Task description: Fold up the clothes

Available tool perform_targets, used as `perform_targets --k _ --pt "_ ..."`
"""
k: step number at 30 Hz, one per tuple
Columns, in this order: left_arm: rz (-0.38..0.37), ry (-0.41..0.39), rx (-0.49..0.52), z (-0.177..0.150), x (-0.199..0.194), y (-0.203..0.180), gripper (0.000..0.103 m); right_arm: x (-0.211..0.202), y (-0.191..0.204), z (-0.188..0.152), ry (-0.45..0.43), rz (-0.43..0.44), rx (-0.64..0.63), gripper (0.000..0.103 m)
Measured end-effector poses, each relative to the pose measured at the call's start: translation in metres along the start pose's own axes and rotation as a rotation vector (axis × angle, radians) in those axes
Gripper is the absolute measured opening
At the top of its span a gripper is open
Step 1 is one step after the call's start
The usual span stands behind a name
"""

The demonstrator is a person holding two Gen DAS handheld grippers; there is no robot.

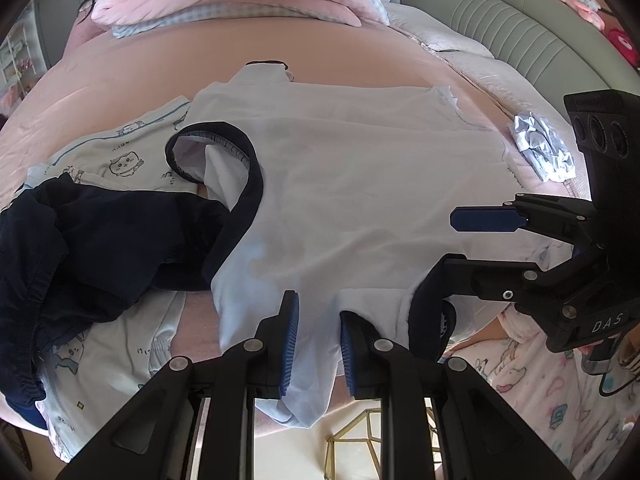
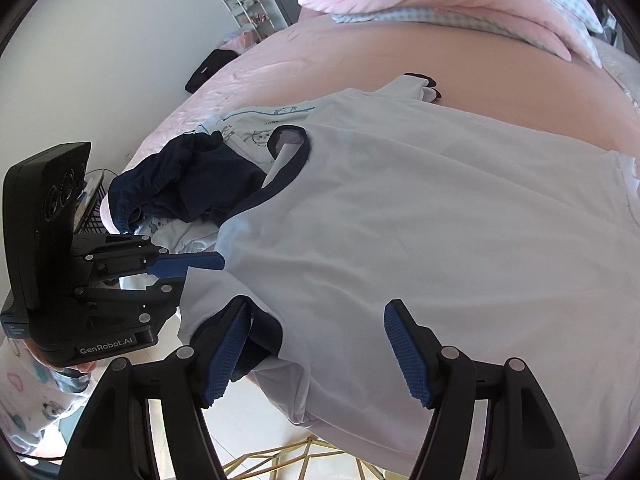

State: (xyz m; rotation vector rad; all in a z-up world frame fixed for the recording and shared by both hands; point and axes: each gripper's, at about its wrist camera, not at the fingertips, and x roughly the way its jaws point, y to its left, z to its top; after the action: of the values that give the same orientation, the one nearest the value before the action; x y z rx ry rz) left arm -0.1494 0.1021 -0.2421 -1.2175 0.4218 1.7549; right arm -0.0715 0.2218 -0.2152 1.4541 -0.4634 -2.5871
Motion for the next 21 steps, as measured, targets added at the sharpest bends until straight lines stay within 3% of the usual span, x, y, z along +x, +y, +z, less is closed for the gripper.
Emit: perform_targets --k 6,12,21 --pt "-0.011 0.036 -0.045 0.003 0.012 0.008 0.017 -0.011 -0.001 -0.007 -0.010 -0.009 -0.042 0.069" --pt "-0.005 0.054 -0.050 0.004 0.017 0.008 0.017 -0.017 0.017 -0.020 0.012 -0.067 -0.231 0.069" --pt "0.006 0.062 -0.042 0.002 0.014 0.009 0.017 0.012 0.032 -0.027 0.064 -0.110 -0.390 0.068"
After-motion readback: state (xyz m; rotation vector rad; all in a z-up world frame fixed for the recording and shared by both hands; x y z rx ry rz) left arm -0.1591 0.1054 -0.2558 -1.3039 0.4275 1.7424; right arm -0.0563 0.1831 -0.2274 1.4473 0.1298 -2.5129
